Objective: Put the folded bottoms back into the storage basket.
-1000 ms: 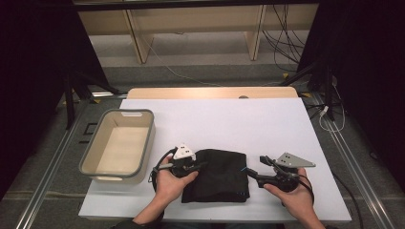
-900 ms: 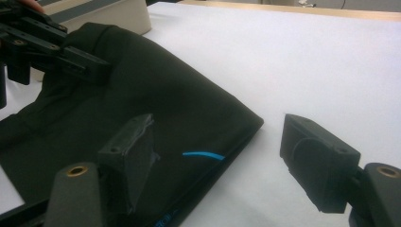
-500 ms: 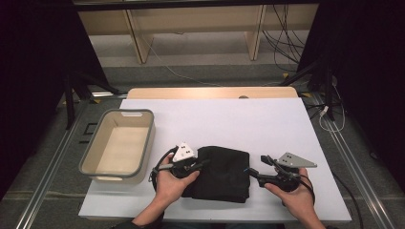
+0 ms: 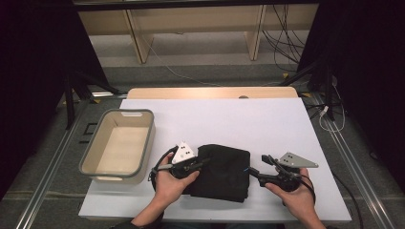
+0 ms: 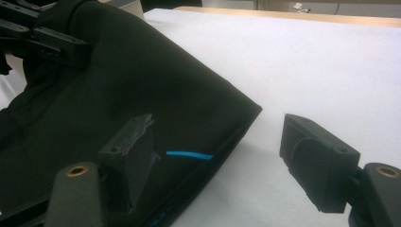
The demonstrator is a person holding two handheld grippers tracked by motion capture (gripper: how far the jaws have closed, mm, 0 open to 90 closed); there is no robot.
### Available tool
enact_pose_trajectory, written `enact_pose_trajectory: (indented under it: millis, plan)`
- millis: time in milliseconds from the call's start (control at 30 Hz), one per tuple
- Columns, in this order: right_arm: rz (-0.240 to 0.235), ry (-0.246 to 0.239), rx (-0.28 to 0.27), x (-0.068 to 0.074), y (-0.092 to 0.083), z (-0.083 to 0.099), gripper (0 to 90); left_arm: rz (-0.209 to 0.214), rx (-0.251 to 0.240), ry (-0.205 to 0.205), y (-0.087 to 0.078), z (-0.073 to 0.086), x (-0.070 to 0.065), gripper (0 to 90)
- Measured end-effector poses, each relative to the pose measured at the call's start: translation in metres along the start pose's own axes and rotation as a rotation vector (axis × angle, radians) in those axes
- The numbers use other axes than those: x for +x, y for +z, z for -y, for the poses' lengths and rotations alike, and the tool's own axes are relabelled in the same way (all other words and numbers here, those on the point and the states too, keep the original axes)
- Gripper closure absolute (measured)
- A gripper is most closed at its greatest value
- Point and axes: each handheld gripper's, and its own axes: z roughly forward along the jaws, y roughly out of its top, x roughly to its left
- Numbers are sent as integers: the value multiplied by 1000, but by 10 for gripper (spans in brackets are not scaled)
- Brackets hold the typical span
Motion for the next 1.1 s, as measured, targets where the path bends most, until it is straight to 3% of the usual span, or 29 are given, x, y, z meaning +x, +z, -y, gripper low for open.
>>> enact_pose_trajectory:
  millis: [233,1100]
  plan:
    - [5,-3,1,-1,0,0,284,-14,-13,32,-2,-2,0,786]
    - [7,3,-13,-2,-1,0,284,-24,-53,48,-12,-8,2,786]
